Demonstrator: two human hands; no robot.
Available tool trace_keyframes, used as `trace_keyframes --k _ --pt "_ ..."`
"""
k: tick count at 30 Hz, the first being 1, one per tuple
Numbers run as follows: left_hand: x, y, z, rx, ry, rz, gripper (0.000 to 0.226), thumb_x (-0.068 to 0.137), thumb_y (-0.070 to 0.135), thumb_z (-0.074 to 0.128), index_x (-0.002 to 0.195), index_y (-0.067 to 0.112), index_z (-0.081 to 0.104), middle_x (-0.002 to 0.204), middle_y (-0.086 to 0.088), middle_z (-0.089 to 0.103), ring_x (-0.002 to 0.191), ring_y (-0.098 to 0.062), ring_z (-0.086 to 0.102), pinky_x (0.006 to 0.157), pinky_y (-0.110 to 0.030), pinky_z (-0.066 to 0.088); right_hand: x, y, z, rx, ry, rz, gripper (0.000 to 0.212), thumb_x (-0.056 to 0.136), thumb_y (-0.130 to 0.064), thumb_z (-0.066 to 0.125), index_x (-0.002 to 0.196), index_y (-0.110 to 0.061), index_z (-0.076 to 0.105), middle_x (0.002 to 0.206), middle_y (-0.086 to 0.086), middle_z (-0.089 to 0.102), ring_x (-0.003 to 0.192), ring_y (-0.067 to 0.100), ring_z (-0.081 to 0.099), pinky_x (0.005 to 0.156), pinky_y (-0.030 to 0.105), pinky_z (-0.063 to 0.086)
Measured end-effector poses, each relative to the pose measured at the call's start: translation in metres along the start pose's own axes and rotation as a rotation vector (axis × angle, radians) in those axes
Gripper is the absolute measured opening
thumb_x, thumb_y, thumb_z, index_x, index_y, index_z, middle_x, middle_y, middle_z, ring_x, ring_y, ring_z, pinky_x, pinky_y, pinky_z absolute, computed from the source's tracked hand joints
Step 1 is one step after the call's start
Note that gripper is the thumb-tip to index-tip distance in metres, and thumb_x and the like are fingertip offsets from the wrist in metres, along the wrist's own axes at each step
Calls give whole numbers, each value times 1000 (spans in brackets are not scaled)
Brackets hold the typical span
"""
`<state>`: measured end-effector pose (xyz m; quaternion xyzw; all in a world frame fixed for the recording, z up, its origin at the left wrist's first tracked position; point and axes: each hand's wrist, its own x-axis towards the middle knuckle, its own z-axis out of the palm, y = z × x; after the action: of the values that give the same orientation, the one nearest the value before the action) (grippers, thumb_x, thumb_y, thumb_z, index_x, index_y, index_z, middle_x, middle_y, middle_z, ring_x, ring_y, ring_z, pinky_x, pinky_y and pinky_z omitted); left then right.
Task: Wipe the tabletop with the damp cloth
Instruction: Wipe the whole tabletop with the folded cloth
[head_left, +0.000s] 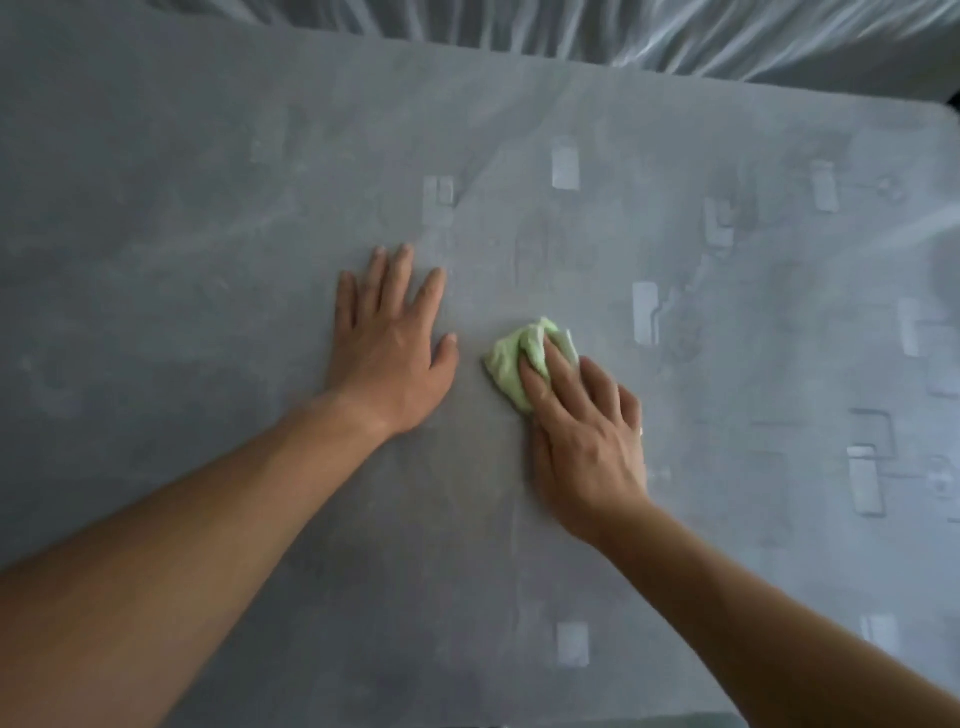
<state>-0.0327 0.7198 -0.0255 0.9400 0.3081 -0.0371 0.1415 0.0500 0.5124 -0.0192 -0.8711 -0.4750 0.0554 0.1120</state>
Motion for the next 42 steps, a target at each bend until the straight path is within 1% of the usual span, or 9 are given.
trace_keyframes --k 3,7,9,14,20,27,33,39,42 --pt "4 0 -5 42 57 12 59 85 45 46 139 20 46 152 -16 35 140 -37 31 115 -55 21 33 33 -7 -38 -29 -80 56 88 -25 49 144 -22 52 157 1 40 129 34 42 99 42 31" --pt "26 0 -16 78 112 23 45 84 42 43 120 17 54 133 -19 46 119 -41 46 108 -55 30 114 37 -8 -39 5 227 64 86 -28 43 150 -30 40 161 -4 32 134 32 35 104 45 29" --pt "39 -3 -18 66 101 47 51 85 41 44 128 15 51 144 -21 40 131 -42 38 112 -55 26 111 27 -3 -34 14 213 66 86 -26 51 150 -30 39 161 -4 30 134 32 36 103 44 29" --pt "72 -10 -24 45 -17 91 71 85 47 38 149 18 31 162 -15 13 150 -35 9 120 -53 11 63 35 -6 -8 -67 -150 61 85 -25 57 146 -24 49 159 -1 36 130 34 42 98 43 34" --pt "113 -21 -33 93 -51 114 74 87 51 38 154 24 21 164 -13 3 151 -34 1 120 -53 3 172 66 -14 -44 47 234 60 87 -29 40 146 -28 46 159 -4 36 133 31 35 103 42 26" --pt "128 -32 -28 112 -55 120 74 88 57 28 155 28 15 165 -11 -1 151 -32 -3 119 -56 -1 141 51 -11 -30 -28 -34 55 92 -29 40 145 -21 51 156 3 41 128 34 40 98 42 31" --pt "126 -35 -26 69 -41 135 73 88 57 28 155 29 18 165 -9 1 151 -30 -3 119 -55 -3 239 58 -12 -43 48 357 62 89 -28 39 151 -32 36 162 -6 27 136 30 31 105 42 24" --pt "127 -36 -28 59 -48 143 73 88 58 27 155 29 16 165 -9 -1 151 -30 -6 119 -56 -3 171 29 -4 -25 -31 -27 57 90 -28 43 146 -23 49 157 3 41 130 34 40 100 43 31" --pt "127 -37 -26 42 -54 148 72 89 57 26 155 29 15 165 -9 -2 151 -29 -7 119 -54 -6 229 62 -11 -87 1 140 61 88 -33 35 149 -28 43 159 2 37 132 34 37 101 43 30"
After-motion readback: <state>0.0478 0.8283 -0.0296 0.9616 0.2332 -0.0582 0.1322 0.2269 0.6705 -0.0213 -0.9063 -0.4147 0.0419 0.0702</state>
